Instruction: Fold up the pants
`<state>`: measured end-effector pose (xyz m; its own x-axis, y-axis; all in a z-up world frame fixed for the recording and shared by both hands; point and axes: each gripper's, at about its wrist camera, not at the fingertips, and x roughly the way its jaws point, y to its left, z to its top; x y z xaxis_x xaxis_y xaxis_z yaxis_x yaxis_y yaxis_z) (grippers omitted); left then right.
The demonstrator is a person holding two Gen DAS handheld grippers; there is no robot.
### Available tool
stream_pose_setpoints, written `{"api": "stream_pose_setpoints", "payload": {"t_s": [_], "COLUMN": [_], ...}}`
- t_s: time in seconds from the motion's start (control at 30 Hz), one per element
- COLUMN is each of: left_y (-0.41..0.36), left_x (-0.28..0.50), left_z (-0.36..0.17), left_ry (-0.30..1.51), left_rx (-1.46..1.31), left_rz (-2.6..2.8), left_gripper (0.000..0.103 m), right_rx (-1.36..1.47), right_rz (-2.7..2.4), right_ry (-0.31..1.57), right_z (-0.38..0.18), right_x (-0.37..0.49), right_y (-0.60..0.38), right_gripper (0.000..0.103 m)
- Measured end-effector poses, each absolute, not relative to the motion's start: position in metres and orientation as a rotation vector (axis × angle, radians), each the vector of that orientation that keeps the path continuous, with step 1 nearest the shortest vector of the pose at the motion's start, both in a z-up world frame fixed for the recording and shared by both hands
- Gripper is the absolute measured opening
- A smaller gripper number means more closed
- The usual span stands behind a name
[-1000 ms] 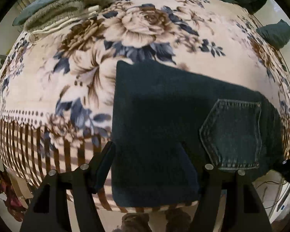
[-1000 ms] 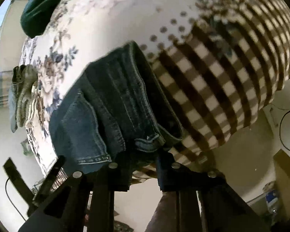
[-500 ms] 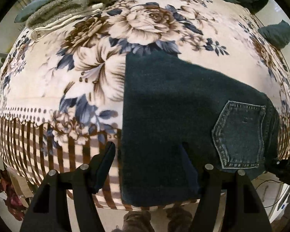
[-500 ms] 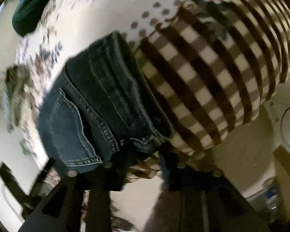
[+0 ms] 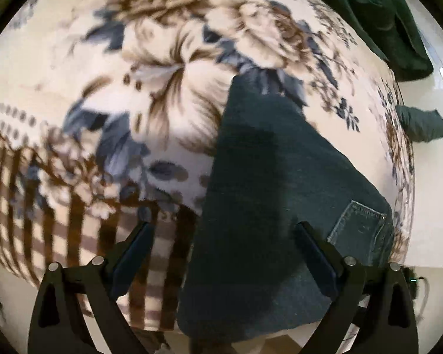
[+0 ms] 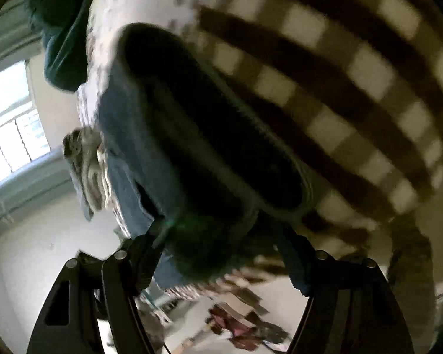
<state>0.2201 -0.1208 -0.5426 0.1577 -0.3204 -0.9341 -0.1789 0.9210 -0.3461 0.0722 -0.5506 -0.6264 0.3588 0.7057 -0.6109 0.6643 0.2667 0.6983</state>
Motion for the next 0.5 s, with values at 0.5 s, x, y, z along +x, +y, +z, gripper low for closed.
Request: {"api": "stream_pose_setpoints", "payload": {"t_s": [0.5], "left_y": [-0.113], "left_x": [0.213], "left_z": [-0.568], "left_ry": [1.457], "left_rx": [-0.572], "left_rz": [-0.161], "left_gripper": [0.097], "right_rx": [1.249], "right_rz": [0.117], "right_ry": [1.325], "right_z": [-0.6], "right_x": [0.101], "right_y": [-0.551], "right_gripper": [0.066]}}
